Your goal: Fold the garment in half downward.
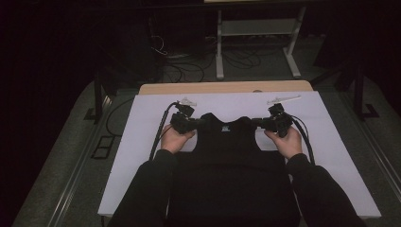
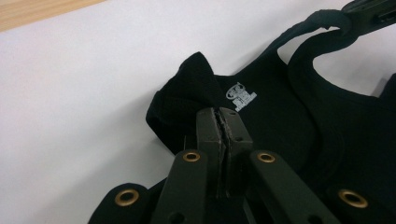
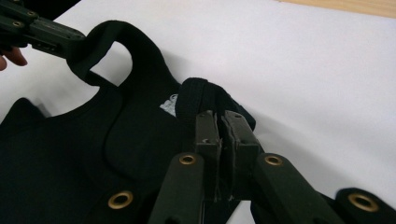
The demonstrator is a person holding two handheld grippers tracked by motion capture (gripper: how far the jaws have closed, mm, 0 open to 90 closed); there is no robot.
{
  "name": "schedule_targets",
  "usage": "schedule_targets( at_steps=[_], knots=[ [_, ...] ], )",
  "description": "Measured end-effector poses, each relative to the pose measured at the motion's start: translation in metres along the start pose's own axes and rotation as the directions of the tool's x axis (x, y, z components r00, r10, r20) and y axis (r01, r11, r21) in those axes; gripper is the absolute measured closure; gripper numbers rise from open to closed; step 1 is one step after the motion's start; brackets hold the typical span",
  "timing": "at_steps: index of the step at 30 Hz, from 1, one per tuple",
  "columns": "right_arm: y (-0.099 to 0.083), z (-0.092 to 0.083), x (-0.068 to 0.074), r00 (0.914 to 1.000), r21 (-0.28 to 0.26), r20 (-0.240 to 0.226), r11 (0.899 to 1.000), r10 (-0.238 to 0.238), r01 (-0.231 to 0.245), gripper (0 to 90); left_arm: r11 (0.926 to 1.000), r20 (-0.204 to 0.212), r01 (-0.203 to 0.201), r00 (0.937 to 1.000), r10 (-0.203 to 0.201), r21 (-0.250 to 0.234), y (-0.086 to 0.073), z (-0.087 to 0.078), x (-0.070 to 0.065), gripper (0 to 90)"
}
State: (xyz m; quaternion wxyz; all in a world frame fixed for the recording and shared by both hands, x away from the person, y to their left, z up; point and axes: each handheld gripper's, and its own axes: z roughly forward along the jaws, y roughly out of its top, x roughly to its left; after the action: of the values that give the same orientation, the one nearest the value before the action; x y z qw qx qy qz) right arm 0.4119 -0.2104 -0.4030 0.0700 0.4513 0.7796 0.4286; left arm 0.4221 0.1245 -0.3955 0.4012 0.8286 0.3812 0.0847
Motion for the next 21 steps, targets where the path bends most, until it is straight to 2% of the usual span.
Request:
schedule_targets(
  at_steps=[1, 6, 8, 9, 11, 14, 21],
  knots=[
    [-0.001, -0.001, 0.002, 1.0000, 0.000, -0.002, 1.000, 0.000, 0.000, 83.7, 1.0000, 0.000, 0.006, 1.0000, -0.006, -0.004, -0.001, -0.001, -0.001, 86.9],
    [-0.005, -0.009, 0.011, 0.9997, -0.005, -0.012, 1.000, -0.021, 0.021, 83.7, 0.9998, 0.001, -0.021, 0.9998, 0.021, -0.009, -0.004, -0.010, -0.006, 86.9],
    [-0.006, -0.013, 0.013, 0.9996, -0.013, -0.016, 1.000, -0.023, 0.023, 83.7, 0.9998, 0.005, -0.019, 0.9998, 0.019, -0.010, -0.005, -0.014, -0.009, 86.9],
    [-0.007, -0.015, 0.014, 0.9995, -0.016, -0.024, 1.000, -0.020, 0.020, 83.7, 0.9995, 0.008, -0.025, 0.9996, 0.026, -0.016, -0.006, -0.016, -0.010, 86.8],
    [-0.010, -0.019, 0.014, 0.9985, -0.031, -0.055, 1.000, 0.002, -0.004, 83.7, 0.9992, 0.021, -0.002, 0.9998, 0.003, -0.040, -0.009, -0.020, -0.011, 86.8],
    [-0.018, -0.025, 0.010, 0.9948, -0.048, -0.093, 0.998, 0.042, -0.047, 83.7, 0.9990, 0.032, 0.011, 0.9994, -0.010, -0.044, -0.015, -0.026, -0.011, 86.8],
    [-0.026, -0.037, 0.014, 0.9948, -0.033, -0.098, 0.999, 0.030, -0.033, 83.7, 0.9984, 0.040, -0.001, 0.9992, 0.003, -0.056, -0.021, -0.039, -0.018, 86.8]
  ],
)
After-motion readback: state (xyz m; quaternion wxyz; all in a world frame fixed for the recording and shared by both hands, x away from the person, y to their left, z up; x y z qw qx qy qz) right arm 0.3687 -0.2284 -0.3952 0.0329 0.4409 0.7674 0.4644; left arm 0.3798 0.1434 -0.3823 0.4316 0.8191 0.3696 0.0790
